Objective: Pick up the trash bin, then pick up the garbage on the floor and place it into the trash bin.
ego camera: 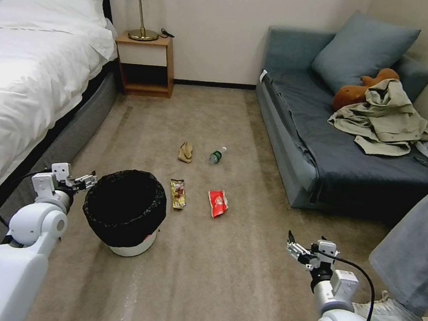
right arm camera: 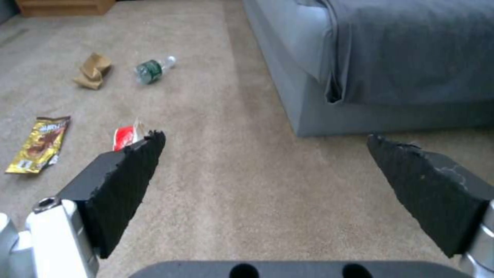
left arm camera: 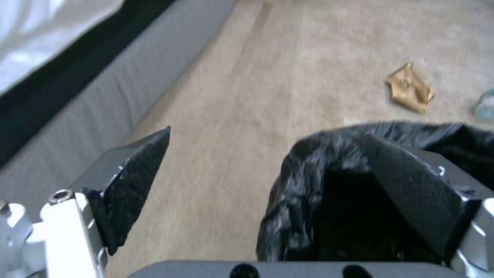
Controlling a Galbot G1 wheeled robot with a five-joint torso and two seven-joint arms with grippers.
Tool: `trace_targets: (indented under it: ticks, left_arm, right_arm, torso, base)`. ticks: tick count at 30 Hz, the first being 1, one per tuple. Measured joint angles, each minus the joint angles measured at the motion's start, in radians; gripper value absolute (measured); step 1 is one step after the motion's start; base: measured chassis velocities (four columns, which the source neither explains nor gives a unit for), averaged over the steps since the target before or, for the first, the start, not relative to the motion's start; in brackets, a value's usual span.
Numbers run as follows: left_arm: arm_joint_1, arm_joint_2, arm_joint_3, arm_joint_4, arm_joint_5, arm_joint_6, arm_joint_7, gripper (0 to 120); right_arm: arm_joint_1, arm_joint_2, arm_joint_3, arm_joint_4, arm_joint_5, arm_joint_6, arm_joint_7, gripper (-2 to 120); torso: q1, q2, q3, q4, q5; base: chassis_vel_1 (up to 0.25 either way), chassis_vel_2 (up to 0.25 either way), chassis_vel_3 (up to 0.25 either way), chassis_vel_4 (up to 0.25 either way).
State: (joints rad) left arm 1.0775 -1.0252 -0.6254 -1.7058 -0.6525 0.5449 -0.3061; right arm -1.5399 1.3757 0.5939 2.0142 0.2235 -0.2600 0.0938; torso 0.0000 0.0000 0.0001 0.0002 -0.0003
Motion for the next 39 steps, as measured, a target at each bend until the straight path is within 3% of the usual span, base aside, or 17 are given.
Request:
trace_targets:
  ticks: [16,39]
  left_arm:
    - [-0.068,-0.012,0.069,0.05,-0.117,0.19,-0.083,100]
    - [-0.187,-0.061,0.144,0.257,-0.103,0.193,-0.084,99]
  right_arm:
    - [0.012,-0.01,-0.003,-0.056,-0.008,0.034,0.0,100]
    - [0.028,-0.003,-0.021,-0.088,-0.015,0.047,-0.002,100]
  torso:
    - [0.0,0.0,0.0,-0.0002,0.0003]
    - [0.0,0.0,0.0,-0.0002,0.0003]
  base:
    - [0.0,0.0,0.0,0.0]
    - [0.0,0.0,0.0,0.0]
